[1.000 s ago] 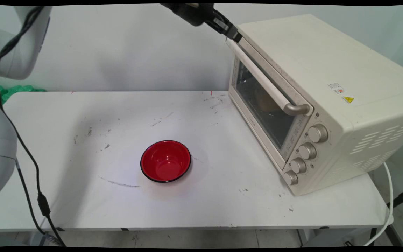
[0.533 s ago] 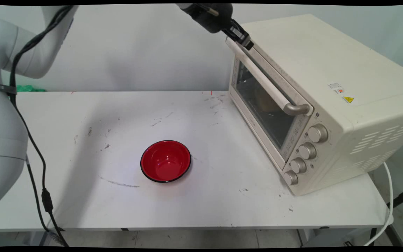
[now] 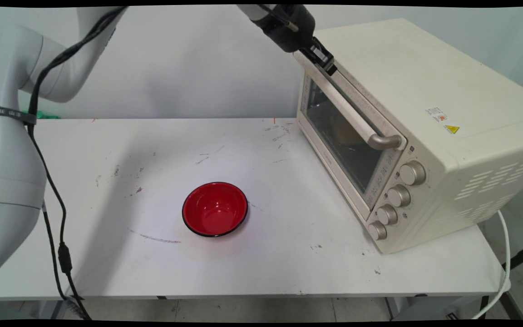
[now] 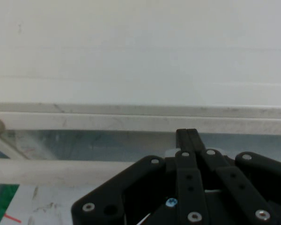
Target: Open the oven
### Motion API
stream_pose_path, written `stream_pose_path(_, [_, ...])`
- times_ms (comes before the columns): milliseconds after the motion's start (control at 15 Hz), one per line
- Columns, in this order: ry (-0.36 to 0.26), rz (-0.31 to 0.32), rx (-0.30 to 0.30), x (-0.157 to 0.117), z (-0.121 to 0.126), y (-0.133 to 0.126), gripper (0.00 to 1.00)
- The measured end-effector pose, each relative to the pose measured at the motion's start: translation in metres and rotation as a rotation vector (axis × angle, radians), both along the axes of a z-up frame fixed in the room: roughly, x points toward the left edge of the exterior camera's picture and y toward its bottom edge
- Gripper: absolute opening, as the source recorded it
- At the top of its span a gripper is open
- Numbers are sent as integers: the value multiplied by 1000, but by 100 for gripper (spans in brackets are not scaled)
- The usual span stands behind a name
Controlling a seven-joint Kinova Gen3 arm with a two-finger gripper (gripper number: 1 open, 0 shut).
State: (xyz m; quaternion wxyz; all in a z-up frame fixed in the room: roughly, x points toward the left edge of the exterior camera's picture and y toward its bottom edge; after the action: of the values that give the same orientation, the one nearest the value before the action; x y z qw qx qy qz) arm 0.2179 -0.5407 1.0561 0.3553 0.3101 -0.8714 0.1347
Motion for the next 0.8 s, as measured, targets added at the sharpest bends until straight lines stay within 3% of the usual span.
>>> stream_pose_path(800, [-49,-28,29,-10,-18,0,0])
